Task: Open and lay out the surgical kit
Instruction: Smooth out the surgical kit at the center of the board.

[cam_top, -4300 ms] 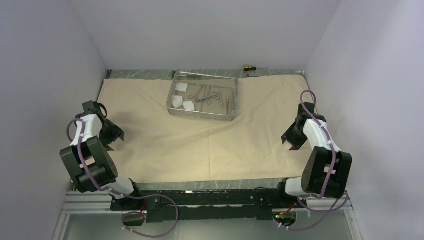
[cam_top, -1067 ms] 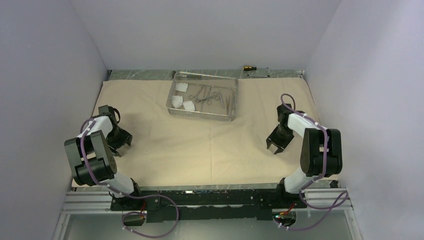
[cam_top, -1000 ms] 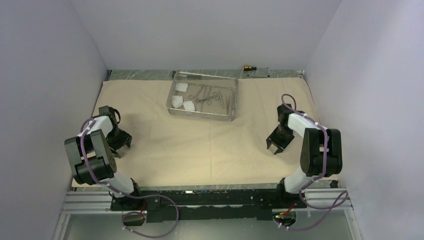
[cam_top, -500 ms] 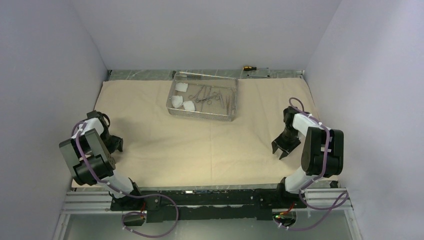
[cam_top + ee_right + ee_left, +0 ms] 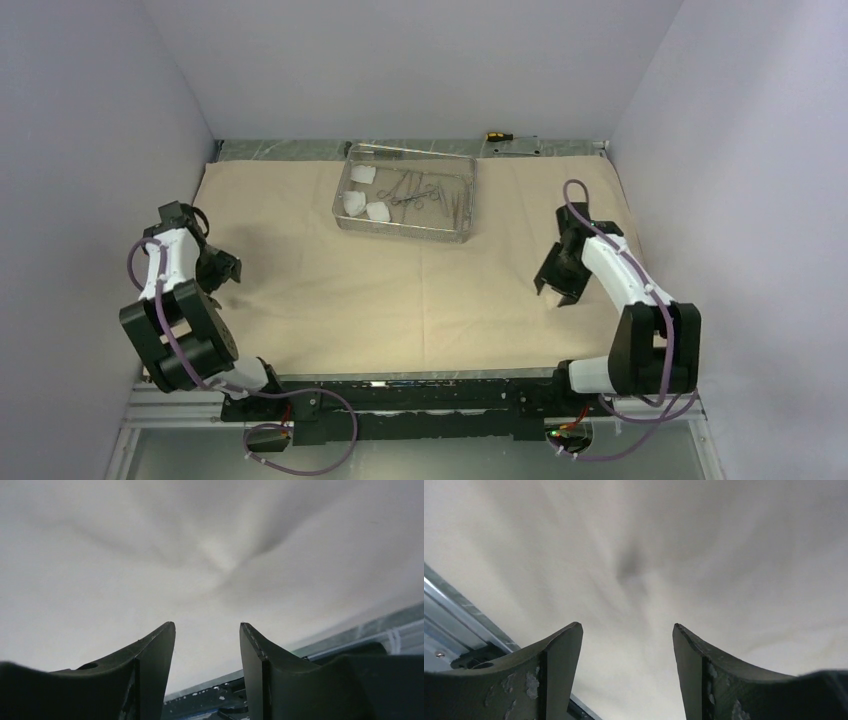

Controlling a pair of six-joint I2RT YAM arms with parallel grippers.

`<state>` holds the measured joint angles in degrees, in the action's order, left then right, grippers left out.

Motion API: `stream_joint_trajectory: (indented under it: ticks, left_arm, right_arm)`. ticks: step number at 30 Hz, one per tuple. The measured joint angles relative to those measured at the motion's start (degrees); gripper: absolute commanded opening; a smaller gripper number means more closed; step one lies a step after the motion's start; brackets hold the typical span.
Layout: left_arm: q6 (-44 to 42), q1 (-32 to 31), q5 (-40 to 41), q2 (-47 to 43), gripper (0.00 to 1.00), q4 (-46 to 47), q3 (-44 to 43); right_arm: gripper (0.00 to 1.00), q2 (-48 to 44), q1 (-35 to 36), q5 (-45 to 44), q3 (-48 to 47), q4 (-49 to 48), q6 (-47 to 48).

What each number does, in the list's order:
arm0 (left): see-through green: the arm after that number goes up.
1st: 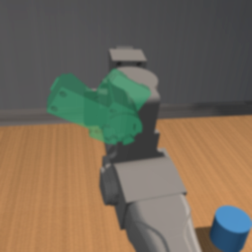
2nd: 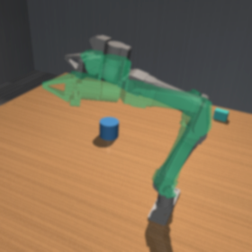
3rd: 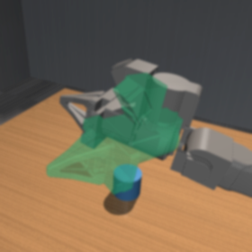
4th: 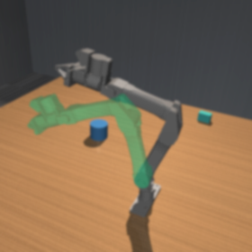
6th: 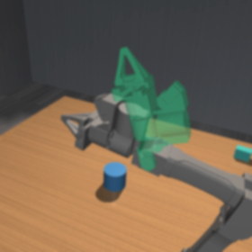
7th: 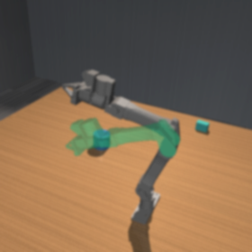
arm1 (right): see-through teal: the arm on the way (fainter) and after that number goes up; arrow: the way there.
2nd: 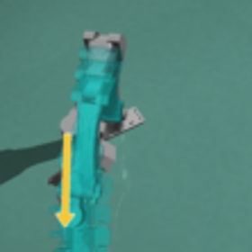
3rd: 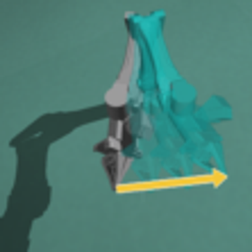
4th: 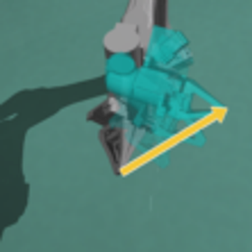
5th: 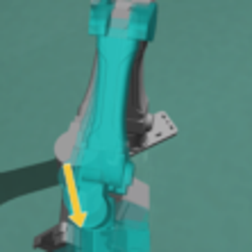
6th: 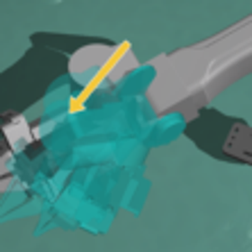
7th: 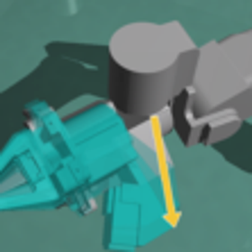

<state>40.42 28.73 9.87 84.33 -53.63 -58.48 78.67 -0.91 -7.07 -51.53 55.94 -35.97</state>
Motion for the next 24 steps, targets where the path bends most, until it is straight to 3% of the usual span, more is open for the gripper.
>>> stream_joint_trajectory:
  ticks: [5, 10, 16, 24]
  left_arm:
    - [-0.5, -4.8, -6.2, -4.5, 0.58, 0.1, 1.2]
    - [2.9, -8.9, -11.7, -7.3, 0.49, 0.6, 9.1]
    - [7.4, -9.3, -12.6, -7.6, 0.47, -0.8, 16.5]
    - [10.1, -9.3, -8.5, -5.0, 0.48, -1.9, 16.0]
  right_arm:
    - [0.50, -3.5, 9.4, 7.5, 1.9, -3.8, 2.0]
    - [0.42, -1.9, 16.2, 11.7, 5.7, -4.7, 2.2]
    - [0.39, 3.4, 20.9, 13.7, 8.0, -4.8, 2.4]
    - [0.38, 9.2, 22.6, 14.6, 8.3, -4.1, 3.5]
